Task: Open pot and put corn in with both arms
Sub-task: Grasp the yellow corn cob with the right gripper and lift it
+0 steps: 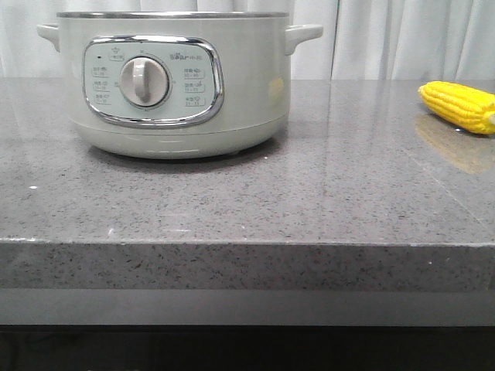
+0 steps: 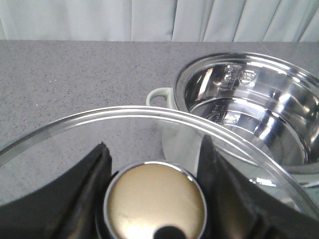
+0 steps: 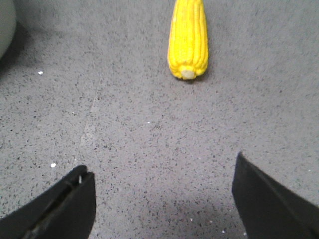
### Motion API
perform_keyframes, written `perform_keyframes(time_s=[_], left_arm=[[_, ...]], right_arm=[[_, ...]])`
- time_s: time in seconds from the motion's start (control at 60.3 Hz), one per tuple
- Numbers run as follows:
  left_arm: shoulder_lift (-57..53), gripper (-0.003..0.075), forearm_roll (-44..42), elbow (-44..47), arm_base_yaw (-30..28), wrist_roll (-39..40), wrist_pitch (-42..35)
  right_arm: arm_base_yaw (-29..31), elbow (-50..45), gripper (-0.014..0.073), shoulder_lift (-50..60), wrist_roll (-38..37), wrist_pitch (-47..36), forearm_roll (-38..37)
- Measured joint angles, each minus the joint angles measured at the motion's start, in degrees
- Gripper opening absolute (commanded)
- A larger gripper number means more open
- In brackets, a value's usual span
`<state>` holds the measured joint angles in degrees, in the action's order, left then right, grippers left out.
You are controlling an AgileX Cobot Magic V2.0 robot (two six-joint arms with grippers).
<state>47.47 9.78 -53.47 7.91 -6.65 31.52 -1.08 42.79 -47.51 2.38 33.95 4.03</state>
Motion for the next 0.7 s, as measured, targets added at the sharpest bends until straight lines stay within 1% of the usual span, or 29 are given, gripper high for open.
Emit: perform_keyframes(time_s=[0.133,0.365,0.697], left_arm=[[-3.5,0.0242,0.0,3.1,0.0,0.0,0.5],[-4.8,0.0242,0.1,3.9,0.0,0.0,0.5],[-4.8,0.0242,0.1,3.9,0.0,0.0,0.4]], right_arm=[[0.9,5.5,0.0582,-7.1,-0.5,2.9,0.0],[4.6,17.8,0.0582,-20.6,-0.5,9.0,0.0],[5.0,33.4,0.0582,-37.4,-0.6,13.8,0.2]])
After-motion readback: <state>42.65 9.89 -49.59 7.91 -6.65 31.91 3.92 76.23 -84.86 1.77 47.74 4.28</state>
